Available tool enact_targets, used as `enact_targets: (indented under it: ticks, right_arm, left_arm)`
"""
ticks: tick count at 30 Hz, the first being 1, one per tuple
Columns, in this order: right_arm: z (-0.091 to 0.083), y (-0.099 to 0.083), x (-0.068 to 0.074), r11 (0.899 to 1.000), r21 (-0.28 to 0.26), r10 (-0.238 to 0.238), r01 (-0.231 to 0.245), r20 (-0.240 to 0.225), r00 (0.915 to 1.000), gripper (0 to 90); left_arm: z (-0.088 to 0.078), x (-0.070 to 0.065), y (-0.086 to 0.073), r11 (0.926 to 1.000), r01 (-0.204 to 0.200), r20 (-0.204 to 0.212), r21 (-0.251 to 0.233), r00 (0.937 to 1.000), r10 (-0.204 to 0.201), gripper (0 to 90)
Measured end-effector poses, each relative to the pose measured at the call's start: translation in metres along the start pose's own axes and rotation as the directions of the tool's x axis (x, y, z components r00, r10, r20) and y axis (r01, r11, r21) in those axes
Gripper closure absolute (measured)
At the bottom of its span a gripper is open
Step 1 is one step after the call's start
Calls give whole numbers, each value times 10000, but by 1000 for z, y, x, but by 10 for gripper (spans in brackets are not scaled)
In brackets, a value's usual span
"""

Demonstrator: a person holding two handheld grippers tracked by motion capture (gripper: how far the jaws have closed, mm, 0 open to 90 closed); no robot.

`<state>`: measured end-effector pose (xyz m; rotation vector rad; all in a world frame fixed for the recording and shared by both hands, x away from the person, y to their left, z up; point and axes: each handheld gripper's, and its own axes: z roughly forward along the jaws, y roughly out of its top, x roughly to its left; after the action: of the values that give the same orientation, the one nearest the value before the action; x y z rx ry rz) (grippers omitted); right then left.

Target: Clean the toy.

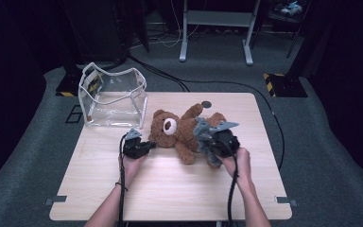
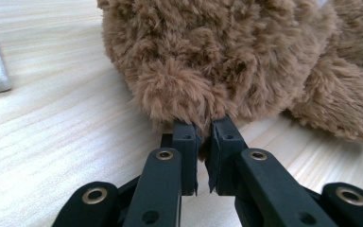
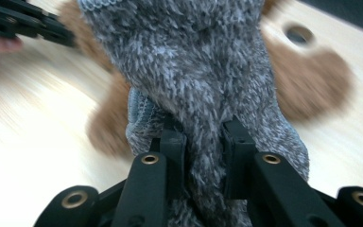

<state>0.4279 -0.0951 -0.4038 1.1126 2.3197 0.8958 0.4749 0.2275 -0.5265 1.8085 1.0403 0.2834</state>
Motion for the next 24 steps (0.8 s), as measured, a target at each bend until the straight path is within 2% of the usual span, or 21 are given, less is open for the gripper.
enact_targets:
  ticks: [2, 3, 5, 6, 8, 9, 11, 12, 17, 22, 23, 24]
  right_arm:
    - [18, 12, 13, 9984, -173, -548, 544, -230, 9982, 744]
    - [26, 18, 19, 9960, -60, -896, 895, -315, 9955, 744]
    - [40, 27, 32, 9922, -120, -1242, 1238, -429, 9913, 744]
    - [46, 31, 37, 9919, -120, -1272, 1268, -503, 9906, 745]
    - [55, 38, 45, 9864, -185, -1642, 1633, -656, 9842, 744]
    - [60, 41, 50, 9867, -95, -1625, 1623, -763, 9838, 744]
    - [69, 46, 58, 9822, 8, -1873, 1879, -720, 9796, 743]
    - [73, 47, 63, 9853, 265, -1665, 1689, -778, 9830, 743]
    - [92, 48, 67, 9841, 553, -1644, 1687, -744, 9836, 745]
    - [93, 45, 58, 9854, 900, -1414, 1445, -393, 9892, 749]
    - [92, 44, 55, 9843, 948, -1469, 1491, -290, 9887, 751]
    - [92, 42, 51, 9841, 782, -1590, 1597, -147, 9872, 752]
  left_arm:
    - [-1, 1, 0, 10000, -15, 104, -10, 9999, 15, 830]
    - [-1, 1, 0, 10000, -20, 171, -46, 9999, 21, 829]
    - [-2, 2, -1, 9999, -19, 312, -119, 9995, 22, 829]
    - [-3, 2, -1, 9998, -20, 386, -178, 9993, 26, 829]
    - [-3, 2, -1, 9997, -27, 510, -240, 9987, 40, 828]
    - [-3, 2, -1, 9996, -91, 571, -257, 9983, 106, 828]
    - [-3, 1, -1, 9995, -172, 586, -266, 9981, 188, 829]
    - [-3, 1, -1, 9994, -200, 623, -286, 9978, 218, 828]
    - [-3, 1, -1, 9994, -202, 644, -295, 9977, 221, 828]
    - [-3, 1, -1, 9993, -152, 622, -350, 9979, 173, 829]
    - [-3, 1, -1, 9993, -170, 620, -345, 9979, 191, 829]
    - [-3, 1, -1, 9993, -184, 615, -311, 9979, 203, 830]
